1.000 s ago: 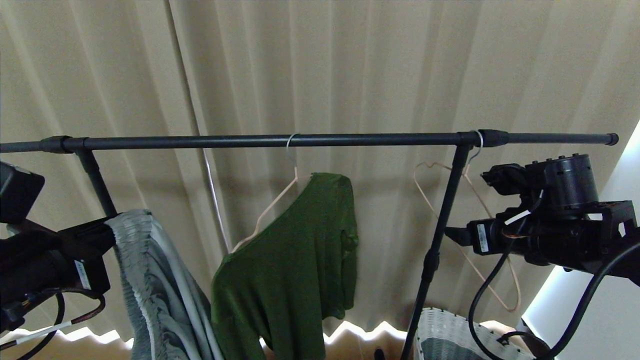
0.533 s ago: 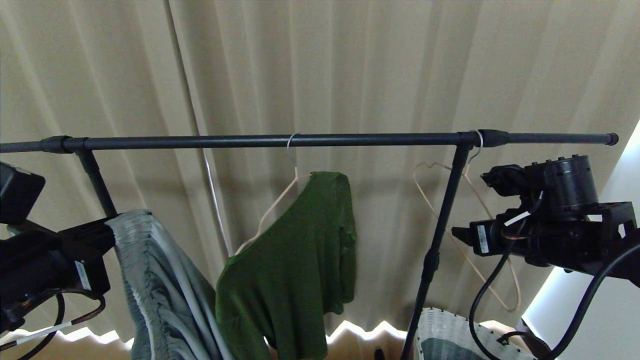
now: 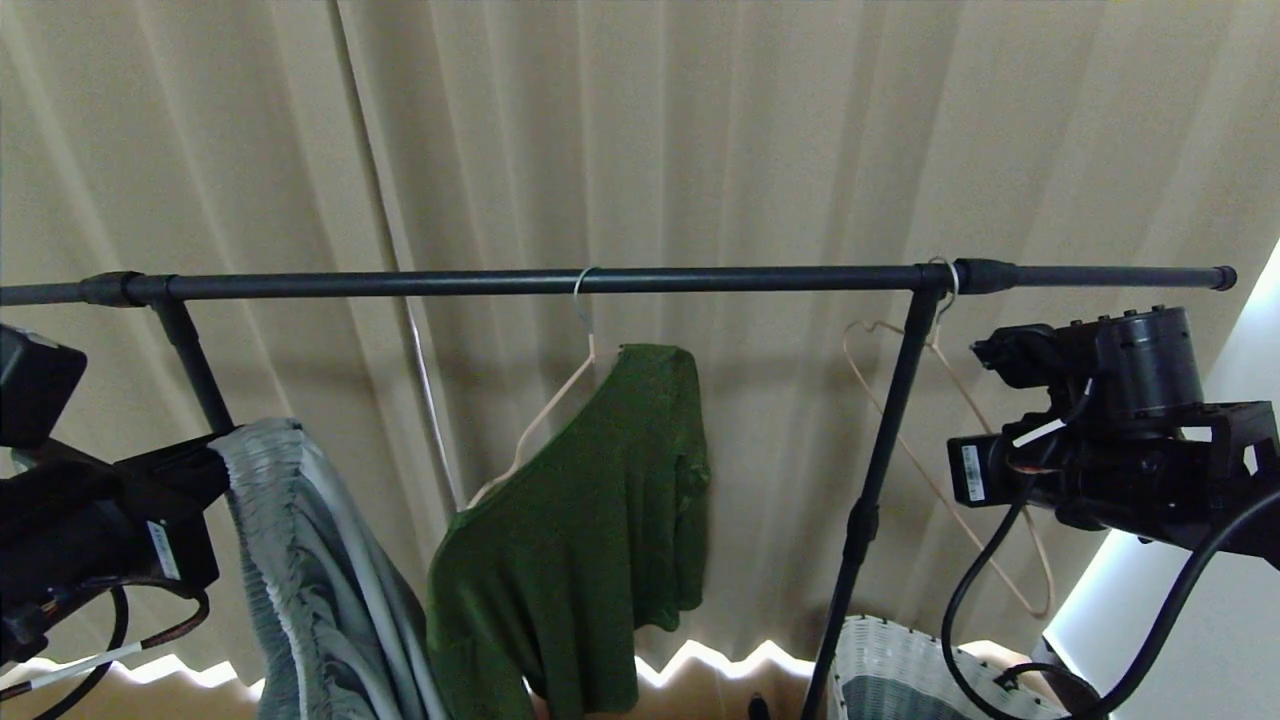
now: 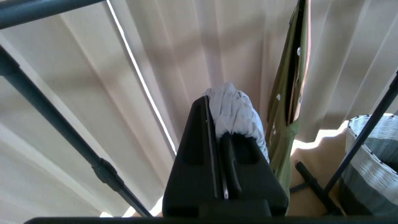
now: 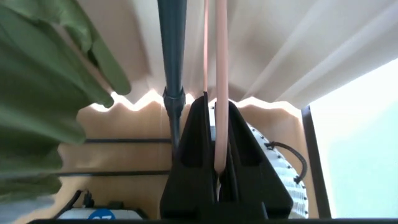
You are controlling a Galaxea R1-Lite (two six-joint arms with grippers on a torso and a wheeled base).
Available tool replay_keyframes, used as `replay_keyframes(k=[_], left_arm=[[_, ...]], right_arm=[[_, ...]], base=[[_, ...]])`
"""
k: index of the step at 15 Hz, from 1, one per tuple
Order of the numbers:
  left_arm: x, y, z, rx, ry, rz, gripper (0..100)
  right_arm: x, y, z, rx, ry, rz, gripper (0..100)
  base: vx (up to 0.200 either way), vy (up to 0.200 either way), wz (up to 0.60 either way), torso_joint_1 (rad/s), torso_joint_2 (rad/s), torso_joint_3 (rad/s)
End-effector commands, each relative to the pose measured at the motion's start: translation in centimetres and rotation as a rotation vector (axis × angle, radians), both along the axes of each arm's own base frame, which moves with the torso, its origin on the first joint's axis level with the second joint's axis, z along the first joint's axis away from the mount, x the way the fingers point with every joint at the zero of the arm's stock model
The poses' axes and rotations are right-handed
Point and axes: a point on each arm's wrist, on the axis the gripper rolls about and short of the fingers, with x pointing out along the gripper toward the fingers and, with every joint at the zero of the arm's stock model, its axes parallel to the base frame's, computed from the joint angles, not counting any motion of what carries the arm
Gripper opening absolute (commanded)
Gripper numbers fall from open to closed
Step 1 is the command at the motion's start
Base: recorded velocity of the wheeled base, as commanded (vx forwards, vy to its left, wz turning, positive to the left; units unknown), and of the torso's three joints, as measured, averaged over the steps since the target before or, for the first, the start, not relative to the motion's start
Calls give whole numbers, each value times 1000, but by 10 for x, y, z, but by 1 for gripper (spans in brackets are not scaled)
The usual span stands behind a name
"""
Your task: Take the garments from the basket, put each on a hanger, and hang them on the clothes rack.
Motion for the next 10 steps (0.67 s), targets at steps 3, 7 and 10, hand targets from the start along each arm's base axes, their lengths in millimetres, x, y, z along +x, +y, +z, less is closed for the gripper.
replay_keyframes(k=[3, 7, 10], left_arm=[[0, 0, 0, 0, -1, -1, 0], [-1, 0, 0, 0, -1, -1, 0], [-5, 0, 0, -5, -11, -3, 0]], right_arm=[[-11, -5, 16, 10, -58, -12, 0], [-31, -11, 26, 31, -97, -7, 0], [-47, -16, 27, 37, -107, -3, 0]], base=[[0, 0, 0, 0, 0, 0], [0, 0, 0, 0, 0, 0], [0, 0, 0, 0, 0, 0]])
